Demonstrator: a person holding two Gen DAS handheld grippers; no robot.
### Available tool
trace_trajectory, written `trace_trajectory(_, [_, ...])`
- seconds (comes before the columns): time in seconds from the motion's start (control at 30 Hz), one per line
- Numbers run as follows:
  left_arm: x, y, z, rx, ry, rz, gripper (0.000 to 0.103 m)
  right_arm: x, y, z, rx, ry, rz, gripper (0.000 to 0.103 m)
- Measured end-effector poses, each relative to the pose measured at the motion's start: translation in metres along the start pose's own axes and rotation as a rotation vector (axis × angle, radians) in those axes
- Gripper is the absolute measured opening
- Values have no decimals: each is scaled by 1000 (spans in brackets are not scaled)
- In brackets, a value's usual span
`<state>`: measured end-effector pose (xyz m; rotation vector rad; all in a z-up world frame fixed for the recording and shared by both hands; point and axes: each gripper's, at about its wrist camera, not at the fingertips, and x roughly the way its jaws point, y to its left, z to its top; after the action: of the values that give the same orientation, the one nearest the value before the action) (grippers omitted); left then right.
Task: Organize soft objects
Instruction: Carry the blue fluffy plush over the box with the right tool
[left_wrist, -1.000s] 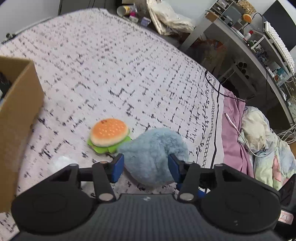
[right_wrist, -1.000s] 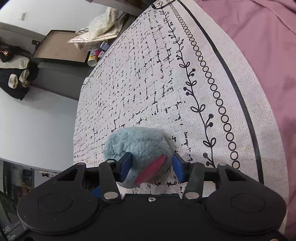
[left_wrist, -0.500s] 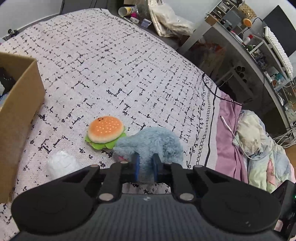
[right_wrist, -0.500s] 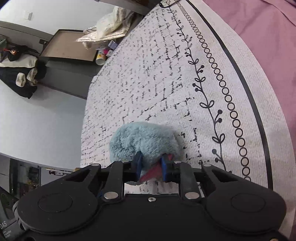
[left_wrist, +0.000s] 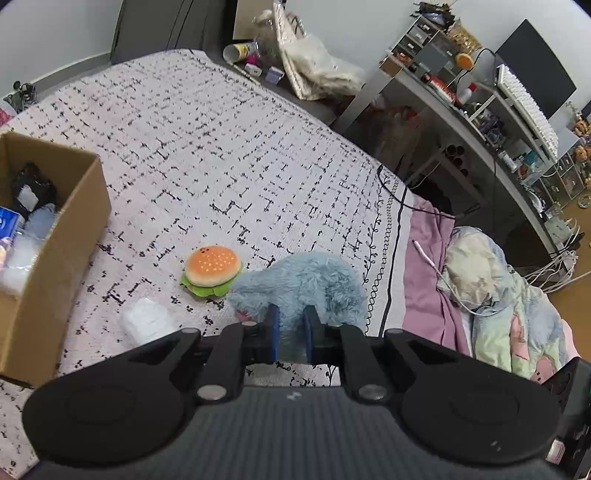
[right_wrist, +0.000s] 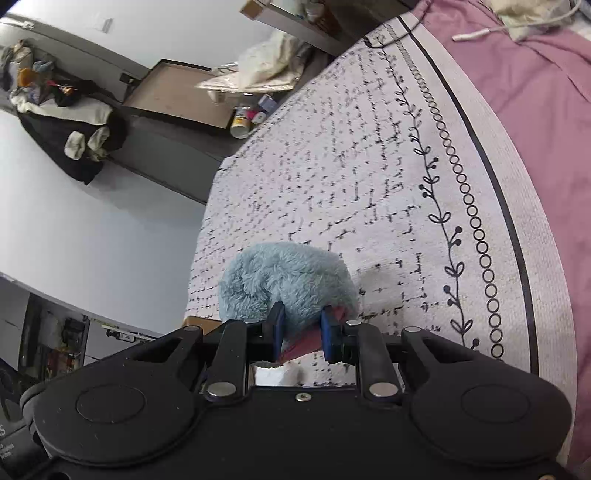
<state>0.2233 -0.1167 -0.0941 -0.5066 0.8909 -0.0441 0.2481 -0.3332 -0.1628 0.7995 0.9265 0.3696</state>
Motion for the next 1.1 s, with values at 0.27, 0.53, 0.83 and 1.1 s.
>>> trace_trajectory(0.27, [-33, 6, -3, -2, -36, -12, 12, -16, 26, -14, -55, -28, 12, 20])
trace_trajectory(0.53, [-59, 11, -4, -8, -71, -32, 12, -26, 48, -20, -93, -47, 22, 20])
trace_trajectory(0.83, [-84, 24, -4, -16, -106, -45, 12, -32, 72, -32, -140, -61, 26, 20])
trace_trajectory(1.1, [-106, 42, -1, -32, -135, -60, 12, -33, 94, -44, -179, -64, 40, 20])
